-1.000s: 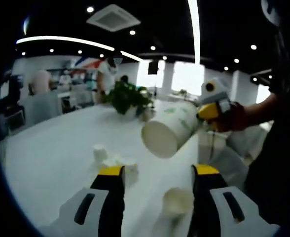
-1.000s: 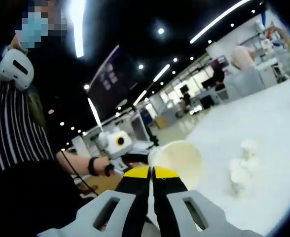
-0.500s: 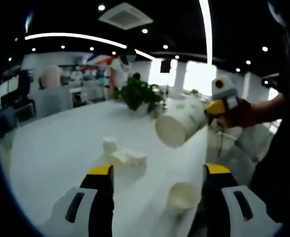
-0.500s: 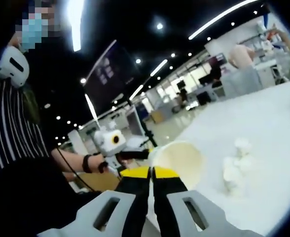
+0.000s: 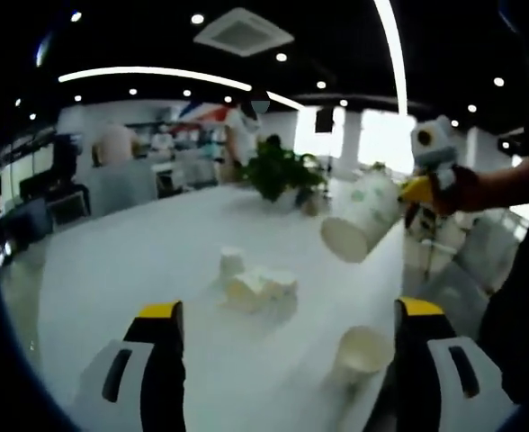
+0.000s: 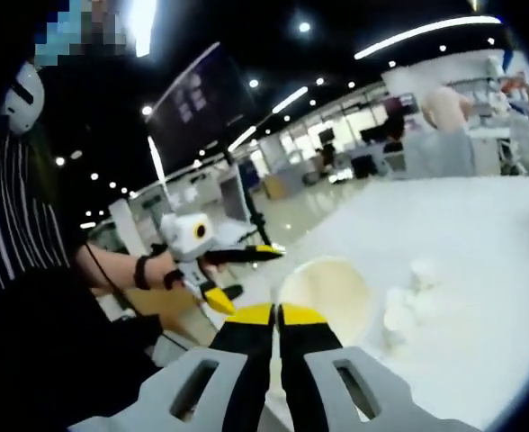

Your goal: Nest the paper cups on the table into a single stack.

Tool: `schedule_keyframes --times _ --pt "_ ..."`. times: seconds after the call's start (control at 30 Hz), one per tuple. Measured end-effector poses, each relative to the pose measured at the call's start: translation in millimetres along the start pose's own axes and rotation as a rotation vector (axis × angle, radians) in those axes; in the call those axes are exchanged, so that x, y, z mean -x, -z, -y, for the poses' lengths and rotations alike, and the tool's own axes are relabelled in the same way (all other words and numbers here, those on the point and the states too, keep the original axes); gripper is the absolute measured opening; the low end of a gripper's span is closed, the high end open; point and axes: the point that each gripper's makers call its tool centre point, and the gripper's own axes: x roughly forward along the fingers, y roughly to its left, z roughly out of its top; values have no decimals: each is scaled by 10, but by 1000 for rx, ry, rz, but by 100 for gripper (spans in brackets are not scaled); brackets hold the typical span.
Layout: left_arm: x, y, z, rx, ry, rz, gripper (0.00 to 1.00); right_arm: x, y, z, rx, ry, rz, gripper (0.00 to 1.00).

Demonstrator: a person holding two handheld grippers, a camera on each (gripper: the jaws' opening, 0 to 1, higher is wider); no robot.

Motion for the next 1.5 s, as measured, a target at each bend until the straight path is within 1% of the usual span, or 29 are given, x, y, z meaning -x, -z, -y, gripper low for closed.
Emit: schedule_keyframes --times 0.1,0.17,0.23,0.3,0.33,0.4,0.47,0.5,0.57,0.6,0.63,0.7,0.77,0.8,0.9,0.93,0.97,1.03,1.1,1.13,1.27,1.37,1.5 --pt "21 17 -40 0 -9 -2 98 -24 -25 -52 10 -14 -18 0" --pt "41 27 -61 0 -15 -2 98 -39 -16 -76 39 -17 -47 0" --pt "51 44 -75 -3 -20 -5 98 -53 4 -102 77 -22 -81 0" --pt "69 68 -82 -9 -27 -20 98 -59 7 -116 131 -24 -100 0" --pt "86 56 -95 -36 -38 -15 98 -61 34 -120 168 -20 -127 0" --pt "104 56 -124 -44 -53 -18 98 -65 106 -178 192 -46 -187 0" --pt "118 66 -159 -40 -65 -22 98 -73 163 -212 227 -63 -231 0" --pt "129 71 -183 -38 -72 -21 98 -80 218 -233 259 -71 -273 0" --pt "151 68 -222 -35 -86 -17 98 -110 307 -257 317 -83 -333 0" --pt "155 67 -228 -35 -88 -17 97 -115 319 -261 326 -85 -341 0" --pt "170 65 -253 -51 -101 -16 97 -155 374 -276 378 -92 -378 0" --pt "179 78 -255 -59 -102 -24 97 -201 456 -315 427 -109 -429 0" --pt "183 99 -247 -56 -97 -31 97 -238 505 -352 468 -123 -455 0" --pt "189 119 -253 -61 -101 -37 97 -253 567 -372 494 -137 -489 0" --pt "200 139 -251 -54 -104 -41 96 -289 702 -397 543 -155 -558 0" --pt "204 143 -252 -54 -105 -41 96 -302 733 -404 556 -161 -571 0" --pt "205 151 -240 -58 -105 -44 96 -309 775 -413 568 -170 -591 0" --pt "205 155 -213 -83 -104 -51 96 -356 846 -427 574 -172 -607 0" --pt "200 153 -199 -91 -99 -51 95 -364 910 -429 576 -180 -634 0" --pt "202 152 -198 -92 -98 -53 95 -369 952 -420 587 -181 -655 0" --pt "202 156 -204 -86 -97 -54 95 -397 1062 -400 607 -186 -687 0" --pt "203 146 -209 -83 -97 -47 96 -424 1144 -382 591 -197 -714 0" --pt "193 136 -215 -103 -93 -47 96 -464 1199 -354 581 -193 -733 0"
